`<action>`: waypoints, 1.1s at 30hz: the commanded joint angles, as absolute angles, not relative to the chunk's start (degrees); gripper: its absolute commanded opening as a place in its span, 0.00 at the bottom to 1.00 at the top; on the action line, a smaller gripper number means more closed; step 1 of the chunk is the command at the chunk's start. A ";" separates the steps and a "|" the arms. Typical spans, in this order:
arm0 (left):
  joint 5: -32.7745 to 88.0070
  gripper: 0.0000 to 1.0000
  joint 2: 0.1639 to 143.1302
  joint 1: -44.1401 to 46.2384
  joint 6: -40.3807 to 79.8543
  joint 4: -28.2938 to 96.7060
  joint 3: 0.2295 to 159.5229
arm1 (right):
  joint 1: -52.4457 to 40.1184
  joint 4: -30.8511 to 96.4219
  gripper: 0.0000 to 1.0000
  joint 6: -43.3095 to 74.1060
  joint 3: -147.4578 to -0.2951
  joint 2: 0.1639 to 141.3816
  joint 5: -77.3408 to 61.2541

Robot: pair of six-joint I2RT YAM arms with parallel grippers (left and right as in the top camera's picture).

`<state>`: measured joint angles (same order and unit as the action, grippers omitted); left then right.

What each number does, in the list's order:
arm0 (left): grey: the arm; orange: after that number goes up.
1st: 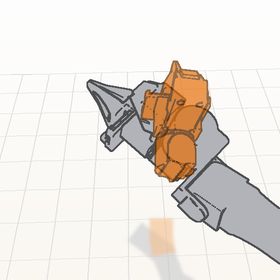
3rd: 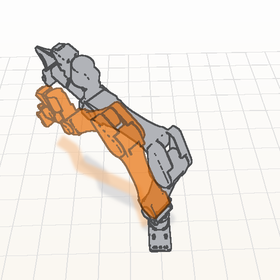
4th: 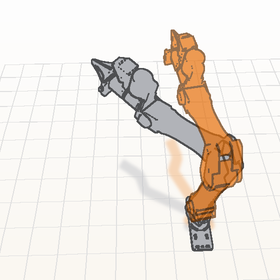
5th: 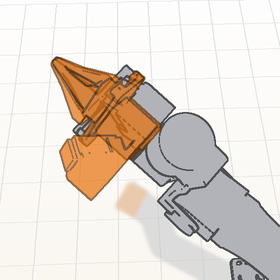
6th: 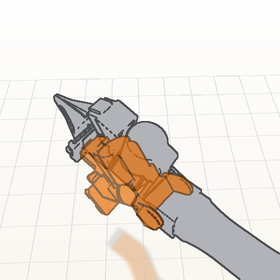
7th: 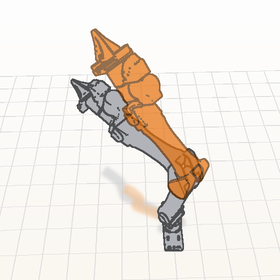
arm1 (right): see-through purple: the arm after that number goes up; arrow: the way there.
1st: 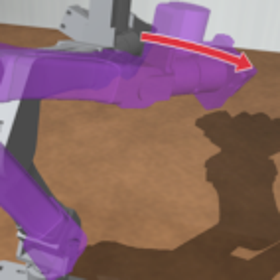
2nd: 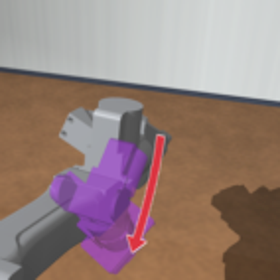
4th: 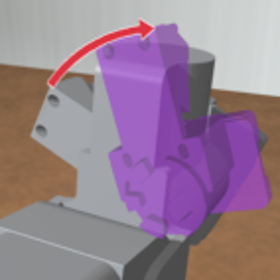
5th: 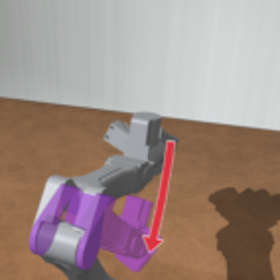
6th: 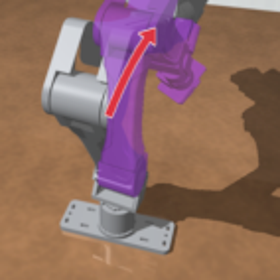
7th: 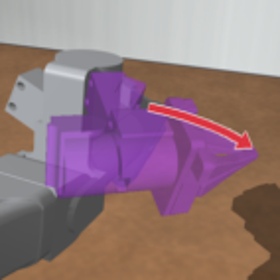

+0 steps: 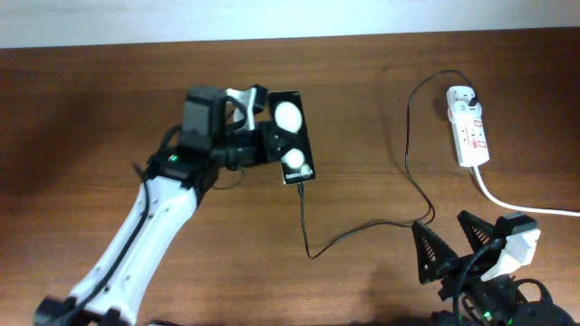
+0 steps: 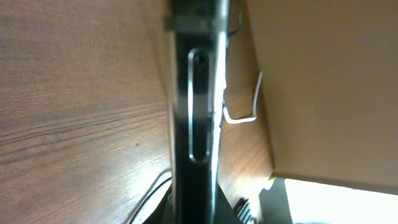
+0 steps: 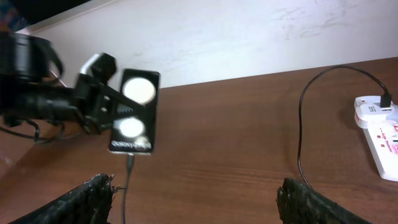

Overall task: Plug charger to phone and switch on socket
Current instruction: 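Lower the phone flat onto the table with the left gripper and release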

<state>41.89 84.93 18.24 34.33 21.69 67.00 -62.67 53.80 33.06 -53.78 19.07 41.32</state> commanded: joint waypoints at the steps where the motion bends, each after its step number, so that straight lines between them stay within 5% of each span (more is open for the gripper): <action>1: 44.80 0.00 96.01 19.62 24.08 29.45 72.44 | -62.61 54.54 0.87 33.54 -53.67 19.07 39.88; 11: 32.64 0.02 113.71 19.33 22.59 31.79 72.34 | -62.61 58.37 0.88 36.99 -53.67 19.07 37.69; 33: 25.41 0.54 113.71 19.35 22.59 32.34 72.27 | -62.61 59.40 0.88 38.48 -53.67 19.07 34.92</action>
<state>25.82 113.47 19.53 23.31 32.21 71.18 -62.67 59.29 38.44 -53.76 19.07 35.46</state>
